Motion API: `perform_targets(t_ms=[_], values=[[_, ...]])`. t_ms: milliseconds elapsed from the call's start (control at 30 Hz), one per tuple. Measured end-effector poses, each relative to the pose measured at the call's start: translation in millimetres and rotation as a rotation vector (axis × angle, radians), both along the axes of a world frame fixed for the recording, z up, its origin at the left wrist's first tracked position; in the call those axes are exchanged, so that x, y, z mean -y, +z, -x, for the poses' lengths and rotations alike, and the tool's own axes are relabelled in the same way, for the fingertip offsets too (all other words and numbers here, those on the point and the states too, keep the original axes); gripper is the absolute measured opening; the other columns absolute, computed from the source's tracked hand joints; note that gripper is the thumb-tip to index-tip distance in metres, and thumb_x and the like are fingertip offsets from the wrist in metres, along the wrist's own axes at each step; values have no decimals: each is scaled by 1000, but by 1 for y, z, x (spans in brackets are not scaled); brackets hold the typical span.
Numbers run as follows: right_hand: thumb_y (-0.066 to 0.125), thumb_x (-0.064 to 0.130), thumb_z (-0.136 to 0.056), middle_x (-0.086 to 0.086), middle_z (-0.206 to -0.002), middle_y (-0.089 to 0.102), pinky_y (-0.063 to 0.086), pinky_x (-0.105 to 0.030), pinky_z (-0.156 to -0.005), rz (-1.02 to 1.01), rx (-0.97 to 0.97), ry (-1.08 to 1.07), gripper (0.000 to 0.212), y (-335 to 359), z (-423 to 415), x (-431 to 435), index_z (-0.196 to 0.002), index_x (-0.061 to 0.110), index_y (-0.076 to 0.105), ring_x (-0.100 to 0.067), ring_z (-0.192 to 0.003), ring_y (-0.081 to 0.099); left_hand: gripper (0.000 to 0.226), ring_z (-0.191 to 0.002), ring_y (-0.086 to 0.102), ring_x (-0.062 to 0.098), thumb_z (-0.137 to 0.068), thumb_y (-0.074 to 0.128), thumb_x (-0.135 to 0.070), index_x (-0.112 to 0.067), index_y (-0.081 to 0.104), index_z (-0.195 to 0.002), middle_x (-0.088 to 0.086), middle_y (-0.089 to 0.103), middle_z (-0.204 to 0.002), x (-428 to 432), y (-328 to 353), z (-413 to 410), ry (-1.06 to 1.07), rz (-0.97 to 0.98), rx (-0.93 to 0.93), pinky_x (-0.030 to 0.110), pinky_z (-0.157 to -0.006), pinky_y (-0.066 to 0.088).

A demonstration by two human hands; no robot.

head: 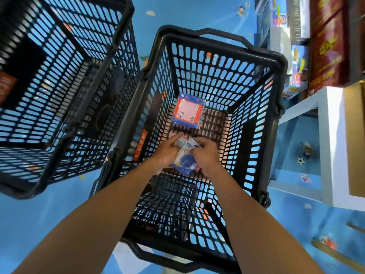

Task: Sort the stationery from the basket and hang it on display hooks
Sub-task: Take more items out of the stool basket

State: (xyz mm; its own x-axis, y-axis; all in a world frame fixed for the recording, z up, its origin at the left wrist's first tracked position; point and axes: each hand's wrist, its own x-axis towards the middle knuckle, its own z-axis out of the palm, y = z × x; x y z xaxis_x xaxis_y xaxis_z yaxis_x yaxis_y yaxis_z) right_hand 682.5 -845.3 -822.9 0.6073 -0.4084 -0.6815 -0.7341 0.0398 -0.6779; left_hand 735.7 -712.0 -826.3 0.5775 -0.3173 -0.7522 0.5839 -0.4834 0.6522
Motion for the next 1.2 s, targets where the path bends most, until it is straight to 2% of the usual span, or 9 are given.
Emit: perform_targets(t_ms=[133, 233, 300, 467, 533, 633, 900, 1033, 1200], values=[[76, 4, -75, 3, -96, 74, 61, -46, -87, -48, 25, -69, 35, -10, 0, -10, -105, 22, 77, -23, -95, 72, 47, -103, 74, 21, -101, 56, -44, -51, 46, -146, -5, 70, -124, -4, -5, 5, -18, 34, -85, 41, -75, 63], [76, 29, -68, 3, -96, 77, 62, -48, -84, -47, 20, -96, 21, -30, 1, -13, -87, 35, 77, -21, -92, 74, 59, -103, 74, 18, -95, 71, -36, -52, 44, -145, -8, 68, -124, -8, -12, 5, 32, 47, -79, 36, -73, 63], [70, 34, -80, -3, -107, 75, 62, -48, -84, 66, -39, -92, 20, -36, 2, -10, -98, 30, 78, -24, -96, 72, 61, -105, 72, 18, -97, 69, -29, -49, 42, -148, -5, 67, -128, -11, -18, 2, 41, 22, -20, 36, -74, 63], [83, 47, -69, -5, -161, 27, 39, -54, -114, 567, -277, 461, 102, -28, 17, -2, -154, 23, 31, -34, -146, 31, 65, -109, 65, 12, -98, 67, -24, -35, 38, -155, -3, 66, -129, -15, -28, -2, 39, -127, 179, 21, -81, 55], [86, 43, -73, -5, -167, 10, 28, -57, -119, 559, -326, 539, 116, -29, 20, -2, -160, 20, 12, -34, -153, 13, 71, -114, 64, 17, -96, 70, -33, -37, 34, -157, -2, 66, -131, -12, -32, 1, -31, -170, 221, 34, -94, 55], [89, 43, -72, -8, -165, 8, 33, -56, -116, 647, -344, 595, 120, -34, 24, -4, -159, 14, 12, -36, -151, 14, 82, -113, 66, 18, -79, 69, -57, -46, 35, -153, -1, 66, -130, -12, -45, 4, -72, -208, 274, 44, -98, 57], [82, 42, -77, -13, -142, 38, 40, -49, -108, 534, -429, 378, 65, -11, 19, -2, -130, 18, 52, -38, -136, 34, 74, -116, 65, 17, -90, 76, -34, -37, 38, -153, -2, 63, -135, -9, -40, 5, -95, -185, 320, 45, -97, 59], [72, 25, -89, -4, -96, 66, 47, -27, -68, 243, -251, 104, 14, 17, 7, 4, -101, 17, 71, -24, -85, 64, 73, -112, 66, 18, -92, 76, -31, -32, 38, -154, -1, 65, -130, -10, -33, 4, -91, -184, 326, 45, -98, 58], [64, 15, -93, 4, -74, 66, 41, -18, -44, 117, -22, -169, 15, 51, 3, 1, -84, 24, 70, -7, -62, 59, 67, -106, 66, 10, -96, 72, -32, -33, 40, -155, -7, 67, -125, -7, -1, 9, -74, -123, 279, 29, -91, 57]])
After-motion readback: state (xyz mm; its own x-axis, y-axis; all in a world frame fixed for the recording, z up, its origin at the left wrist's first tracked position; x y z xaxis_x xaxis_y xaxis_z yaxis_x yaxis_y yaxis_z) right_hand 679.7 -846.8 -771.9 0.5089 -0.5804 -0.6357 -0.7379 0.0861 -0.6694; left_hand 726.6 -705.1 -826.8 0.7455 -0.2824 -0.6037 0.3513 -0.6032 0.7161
